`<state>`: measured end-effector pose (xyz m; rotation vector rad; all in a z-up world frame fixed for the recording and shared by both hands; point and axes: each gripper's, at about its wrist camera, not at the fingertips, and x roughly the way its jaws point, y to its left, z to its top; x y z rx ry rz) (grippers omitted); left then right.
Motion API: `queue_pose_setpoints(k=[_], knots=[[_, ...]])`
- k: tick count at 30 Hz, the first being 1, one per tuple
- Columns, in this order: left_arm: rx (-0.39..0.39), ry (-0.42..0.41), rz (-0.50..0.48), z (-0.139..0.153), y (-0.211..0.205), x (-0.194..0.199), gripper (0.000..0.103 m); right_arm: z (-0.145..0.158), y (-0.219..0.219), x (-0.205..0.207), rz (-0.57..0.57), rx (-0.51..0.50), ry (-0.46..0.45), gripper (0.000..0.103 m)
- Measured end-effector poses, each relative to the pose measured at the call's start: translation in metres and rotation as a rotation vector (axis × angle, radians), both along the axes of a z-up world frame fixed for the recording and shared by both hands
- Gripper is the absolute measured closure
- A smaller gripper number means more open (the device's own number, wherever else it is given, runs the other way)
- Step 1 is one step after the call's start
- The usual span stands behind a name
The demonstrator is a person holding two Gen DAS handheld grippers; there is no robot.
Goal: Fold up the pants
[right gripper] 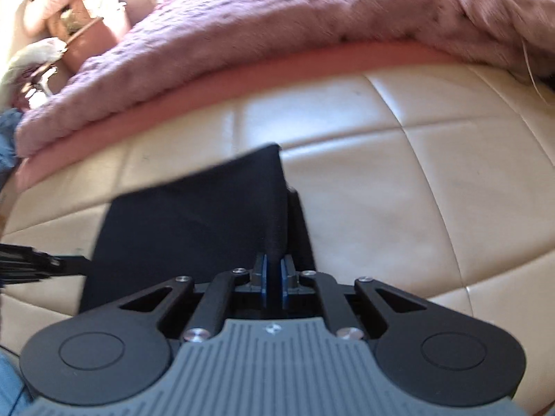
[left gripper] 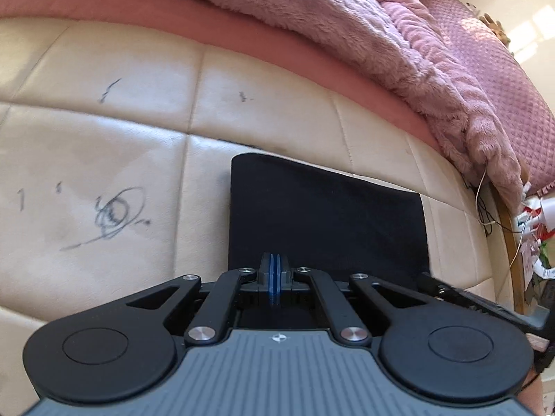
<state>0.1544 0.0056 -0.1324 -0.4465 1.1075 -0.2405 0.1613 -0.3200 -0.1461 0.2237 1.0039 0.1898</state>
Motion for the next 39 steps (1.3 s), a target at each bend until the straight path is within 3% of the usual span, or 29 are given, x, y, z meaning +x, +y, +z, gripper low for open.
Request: queue_pose_setpoints(k=[4, 9, 11, 14, 18, 22, 26, 30, 33, 37, 39], knots=[[0.006, -0.013, -0.019, -0.006, -0.009, 0.011, 0.103, -0.022, -0.003, 0.004, -0.019, -0.004, 0.017, 0.101], [0.048, -0.001, -0.003, -0.021, -0.016, 0.022, 0.099, -0.028, -0.012, 0.007, -0.039, 0.044, 0.026, 0.099], [0.052, -0.012, -0.014, -0.014, -0.017, 0.022, 0.099, -0.025, -0.011, 0.006, -0.047, 0.037, 0.026, 0.081], [0.074, -0.067, -0.027, -0.001, -0.015, 0.022, 0.099, -0.011, -0.017, -0.001, -0.058, 0.032, 0.001, 0.081], [0.112, -0.098, -0.019, 0.003, -0.009, 0.035, 0.099, 0.015, -0.014, 0.006, -0.011, 0.026, -0.097, 0.090], [0.097, -0.091, 0.013, -0.005, -0.003, 0.048, 0.099, 0.020, 0.002, 0.033, 0.058, 0.033, -0.143, 0.094], [0.098, -0.062, 0.035, -0.017, -0.005, 0.059, 0.099, 0.004, 0.011, 0.061, 0.057, 0.012, -0.114, 0.103], [0.106, -0.062, 0.030, -0.020, -0.005, 0.063, 0.099, -0.020, 0.011, 0.077, 0.032, 0.004, -0.050, 0.103], [0.160, -0.071, 0.009, -0.011, -0.009, 0.058, 0.099, -0.012, 0.010, 0.074, 0.035, -0.001, -0.060, 0.103], [0.234, -0.081, -0.021, 0.006, -0.015, 0.042, 0.099, 0.006, 0.008, 0.048, 0.045, -0.029, -0.083, 0.097], [0.243, -0.085, -0.032, 0.013, -0.016, 0.033, 0.099, 0.014, 0.006, 0.031, 0.051, -0.032, -0.082, 0.079]])
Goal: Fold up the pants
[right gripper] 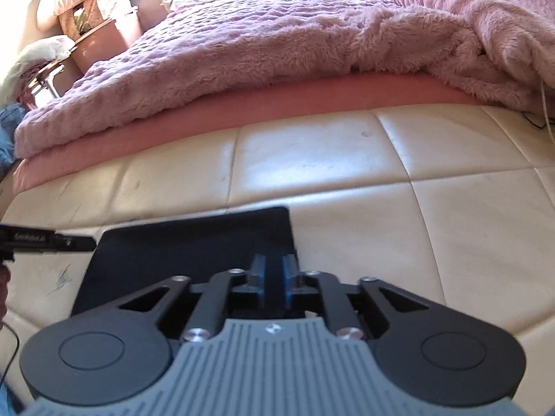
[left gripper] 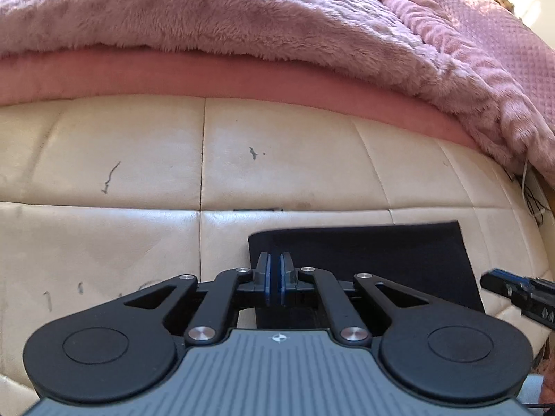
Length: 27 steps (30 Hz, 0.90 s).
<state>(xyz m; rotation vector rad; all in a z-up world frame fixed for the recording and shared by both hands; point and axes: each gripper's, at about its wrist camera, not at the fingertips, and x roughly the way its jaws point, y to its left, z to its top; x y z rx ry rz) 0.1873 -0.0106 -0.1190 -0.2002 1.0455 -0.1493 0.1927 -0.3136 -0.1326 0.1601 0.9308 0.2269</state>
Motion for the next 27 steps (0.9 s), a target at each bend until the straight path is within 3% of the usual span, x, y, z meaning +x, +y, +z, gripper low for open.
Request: queue_pose_setpoints(k=[1, 9, 15, 16, 17, 19, 22, 24, 25, 26, 27], knots=[[0.002, 0.001, -0.004, 0.003, 0.000, -0.004, 0.099, 0.004, -0.001, -0.011, -0.003, -0.007, 0.003, 0.072], [-0.013, 0.034, -0.031, 0.011, 0.003, -0.039, 0.099, 0.009, -0.024, -0.088, -0.054, 0.057, 0.093, 0.072], [-0.049, 0.071, -0.072, 0.002, 0.002, -0.071, 0.099, 0.001, -0.037, -0.113, -0.091, 0.133, 0.131, 0.073], [-0.050, 0.077, -0.075, 0.000, 0.001, -0.074, 0.099, 0.000, -0.038, -0.114, -0.093, 0.150, 0.132, 0.082], [-0.050, 0.080, -0.077, -0.001, 0.001, -0.078, 0.099, -0.002, -0.038, -0.114, -0.095, 0.162, 0.132, 0.097], [-0.039, 0.081, -0.073, -0.004, 0.001, -0.082, 0.099, -0.003, -0.037, -0.114, -0.088, 0.141, 0.130, 0.097], [-0.051, 0.064, -0.039, -0.006, 0.007, -0.084, 0.090, -0.010, -0.032, -0.106, -0.082, 0.078, 0.159, 0.095], [-0.099, 0.048, 0.016, -0.007, 0.018, -0.084, 0.076, -0.008, -0.037, -0.105, -0.105, 0.125, 0.148, 0.094], [-0.134, 0.041, 0.051, -0.009, 0.024, -0.083, 0.062, -0.005, -0.039, -0.104, -0.114, 0.146, 0.125, 0.090], [-0.170, 0.038, 0.083, -0.012, 0.030, -0.081, 0.054, -0.001, -0.042, -0.102, -0.129, 0.160, 0.100, 0.073], [-0.204, 0.043, 0.111, -0.016, 0.035, -0.079, 0.054, 0.000, -0.045, -0.099, -0.140, 0.184, 0.084, 0.064]])
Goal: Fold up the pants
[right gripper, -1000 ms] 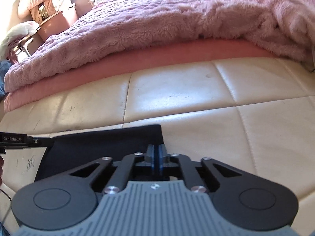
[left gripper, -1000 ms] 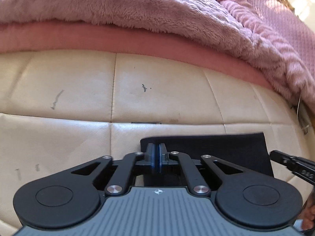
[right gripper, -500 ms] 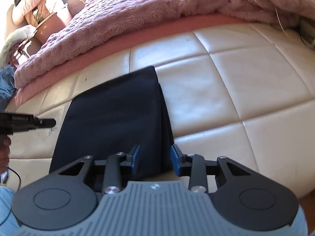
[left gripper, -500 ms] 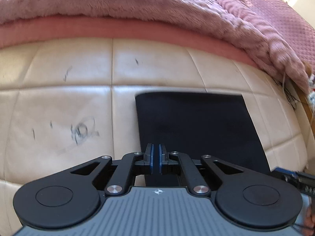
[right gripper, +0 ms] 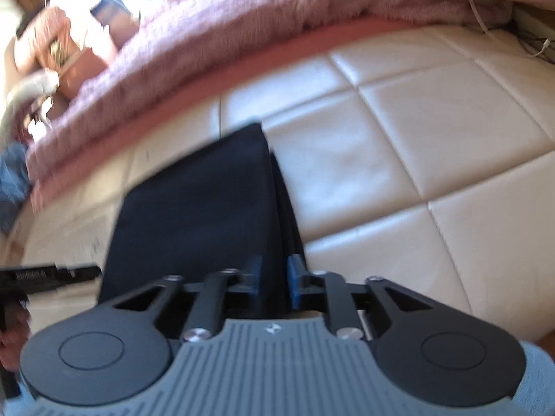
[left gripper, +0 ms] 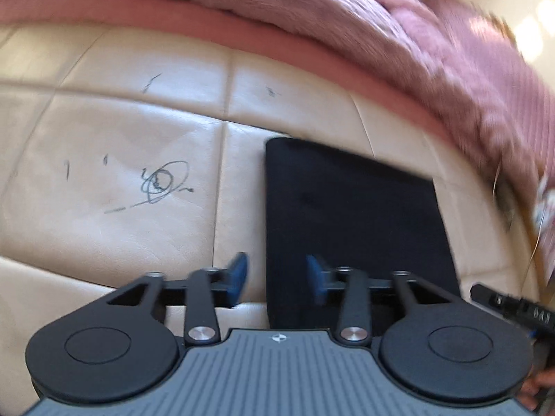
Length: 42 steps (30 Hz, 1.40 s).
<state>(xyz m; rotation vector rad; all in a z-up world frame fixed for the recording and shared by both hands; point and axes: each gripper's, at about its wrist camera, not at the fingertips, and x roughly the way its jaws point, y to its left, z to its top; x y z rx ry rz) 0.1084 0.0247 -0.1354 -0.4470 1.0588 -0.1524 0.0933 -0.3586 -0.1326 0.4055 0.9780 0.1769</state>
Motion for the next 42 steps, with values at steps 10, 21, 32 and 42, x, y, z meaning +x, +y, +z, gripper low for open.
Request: queue_pose_setpoints(k=[10, 21, 32, 42], knots=[[-0.173, 0.039, 0.057, -0.031, 0.010, 0.015, 0.072, -0.039, -0.007, 0.047, -0.026, 0.152, 0.076, 0.062], [-0.041, 0.020, 0.030, -0.011, 0.025, 0.033, 0.086, -0.036, 0.020, 0.071, 0.050, 0.171, 0.080, 0.091], [0.120, -0.021, 0.104, 0.012, 0.124, 0.070, 0.086, -0.034, 0.147, 0.136, 0.258, 0.190, 0.104, 0.095], [0.130, -0.052, 0.224, -0.002, 0.184, 0.102, 0.086, -0.034, 0.247, 0.203, 0.343, 0.147, 0.084, 0.095]])
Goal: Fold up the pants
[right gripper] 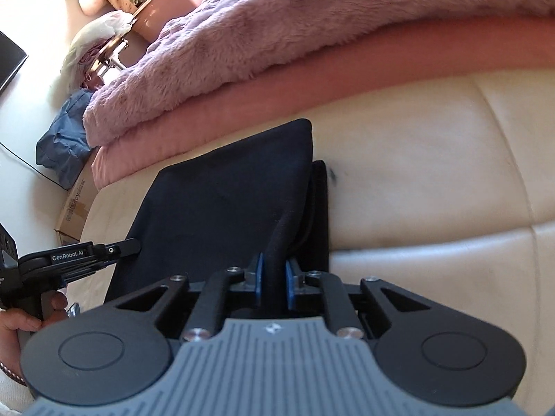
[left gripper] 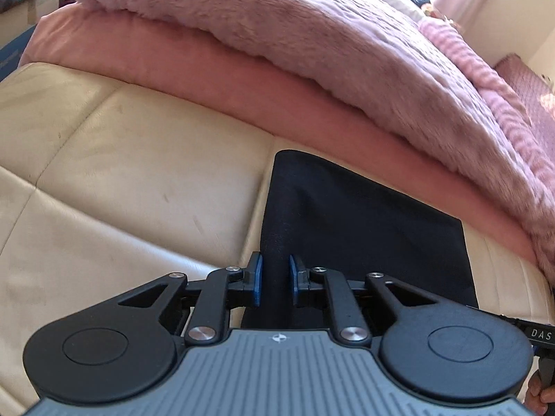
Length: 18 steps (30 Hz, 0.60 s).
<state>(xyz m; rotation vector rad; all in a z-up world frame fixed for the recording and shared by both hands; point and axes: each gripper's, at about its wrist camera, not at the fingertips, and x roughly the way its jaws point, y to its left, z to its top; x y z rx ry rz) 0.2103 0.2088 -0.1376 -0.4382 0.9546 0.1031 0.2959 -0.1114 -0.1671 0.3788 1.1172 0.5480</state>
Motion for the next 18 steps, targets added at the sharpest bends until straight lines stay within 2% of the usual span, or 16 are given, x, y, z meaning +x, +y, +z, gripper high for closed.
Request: queue_pose_setpoints(k=[5, 8, 10, 12, 14, 16, 17, 18], knots=[[0.014, -0.008, -0.006, -0.005, 0.011, 0.009, 0.085, -0.002, 0.019, 0.020, 0.010, -0.028, -0.012, 0.094], [0.068, -0.012, -0.025, 0.001, 0.007, 0.007, 0.077, 0.001, 0.019, 0.017, 0.023, -0.054, -0.030, 0.091], [0.116, -0.017, -0.008, 0.008, 0.002, 0.002, 0.076, 0.005, 0.020, 0.014, 0.022, -0.071, -0.047, 0.084], [0.175, -0.039, 0.004, 0.020, -0.006, -0.005, 0.067, 0.015, 0.021, 0.007, 0.014, -0.108, -0.094, 0.078], [0.233, -0.077, 0.004, 0.034, -0.016, -0.011, 0.057, 0.029, 0.021, -0.005, 0.022, -0.143, -0.157, 0.065], [0.301, -0.127, 0.000, 0.051, -0.031, -0.026, 0.049, 0.046, 0.021, -0.022, 0.039, -0.181, -0.238, 0.059], [0.326, -0.142, -0.007, 0.058, -0.038, -0.032, 0.040, 0.056, 0.022, -0.032, 0.048, -0.199, -0.283, 0.050], [0.348, -0.162, -0.020, 0.066, -0.047, -0.041, 0.036, 0.065, 0.023, -0.042, 0.054, -0.215, -0.325, 0.045]])
